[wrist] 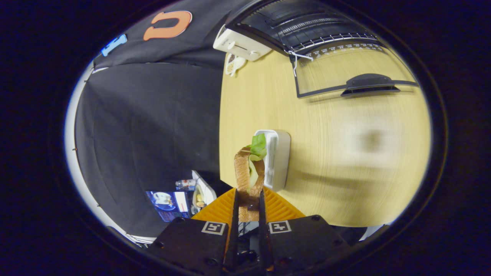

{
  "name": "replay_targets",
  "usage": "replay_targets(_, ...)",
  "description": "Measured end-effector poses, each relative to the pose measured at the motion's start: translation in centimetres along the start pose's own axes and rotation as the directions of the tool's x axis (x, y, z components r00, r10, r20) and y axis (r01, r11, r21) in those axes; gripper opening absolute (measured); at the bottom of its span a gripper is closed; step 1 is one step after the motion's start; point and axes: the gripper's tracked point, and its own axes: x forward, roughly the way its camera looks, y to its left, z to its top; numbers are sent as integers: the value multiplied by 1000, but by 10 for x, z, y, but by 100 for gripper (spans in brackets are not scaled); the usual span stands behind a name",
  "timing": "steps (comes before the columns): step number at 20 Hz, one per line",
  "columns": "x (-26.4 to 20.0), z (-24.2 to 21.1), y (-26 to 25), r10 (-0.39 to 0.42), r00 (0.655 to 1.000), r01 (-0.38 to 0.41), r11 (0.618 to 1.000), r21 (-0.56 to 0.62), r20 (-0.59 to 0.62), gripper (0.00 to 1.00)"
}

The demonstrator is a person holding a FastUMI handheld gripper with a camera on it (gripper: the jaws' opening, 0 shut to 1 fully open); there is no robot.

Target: Open the toaster oven, put the food inside, and close the toaster oven door.

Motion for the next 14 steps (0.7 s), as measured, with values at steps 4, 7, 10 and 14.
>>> replay_targets(4,-55,16,27,85,989,-88,996,15,122,27)
replay_targets(7,-91,40,26,101,965,-103,995,-8,241,27)
replay_targets(10,-121,66,6,62,938,-65,998,-3,342,27)
replay_targets(14,-143,108,-12,85,876,-131,989,64,475,27)
